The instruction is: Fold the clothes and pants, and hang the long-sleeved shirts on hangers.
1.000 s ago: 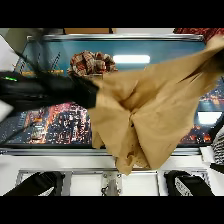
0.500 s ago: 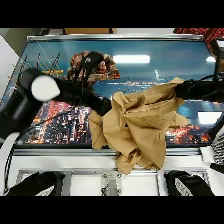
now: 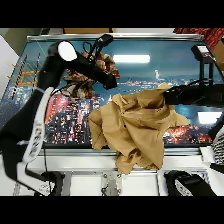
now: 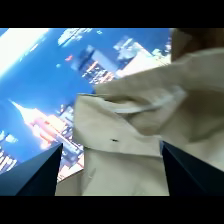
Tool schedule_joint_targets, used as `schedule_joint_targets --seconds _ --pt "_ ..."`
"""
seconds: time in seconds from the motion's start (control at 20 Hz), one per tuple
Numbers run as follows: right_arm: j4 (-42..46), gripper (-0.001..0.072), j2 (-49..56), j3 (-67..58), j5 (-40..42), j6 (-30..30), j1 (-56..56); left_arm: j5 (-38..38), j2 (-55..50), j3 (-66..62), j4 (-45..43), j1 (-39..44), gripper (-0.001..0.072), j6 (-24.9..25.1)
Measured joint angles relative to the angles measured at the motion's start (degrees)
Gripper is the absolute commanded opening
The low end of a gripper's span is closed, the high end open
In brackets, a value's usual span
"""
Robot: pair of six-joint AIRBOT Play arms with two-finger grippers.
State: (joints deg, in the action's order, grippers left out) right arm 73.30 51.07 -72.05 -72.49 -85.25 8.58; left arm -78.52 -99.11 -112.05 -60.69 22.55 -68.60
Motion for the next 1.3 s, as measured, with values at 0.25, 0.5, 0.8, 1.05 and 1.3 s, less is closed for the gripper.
schedule_joint_targets --seconds 0.25,0.5,0.8,1.05,1.3 --pt "-0.02 0.0015 0.0 0.0 -0.17 0.0 1.79 -2.08 -13.11 -2.84 2.97 -1.14 0.0656 -3.69" --pt "0.0 0.0014 0.0 0.0 -0.17 0.0 2.12 -0.68 -20.17 -3.28 13.81 -1.77 0.065 -5.22" --pt "3.32 0.0014 0.15 -0.94 -0.13 -0.02 2.1 1.01 -20.72 -3.34 17.64 -2.93 0.001 -11.02" --pt "13.38 0.0014 2.1 -12.0 -1.33 -2.08 1.05 1.77 -6.27 -3.87 9.64 -6.14 0.0011 -14.51" --pt "17.22 0.0014 3.52 -18.99 -9.75 -10.08 1.14 0.96 20.85 7.87 -10.08 -0.48 0.0013 -20.55"
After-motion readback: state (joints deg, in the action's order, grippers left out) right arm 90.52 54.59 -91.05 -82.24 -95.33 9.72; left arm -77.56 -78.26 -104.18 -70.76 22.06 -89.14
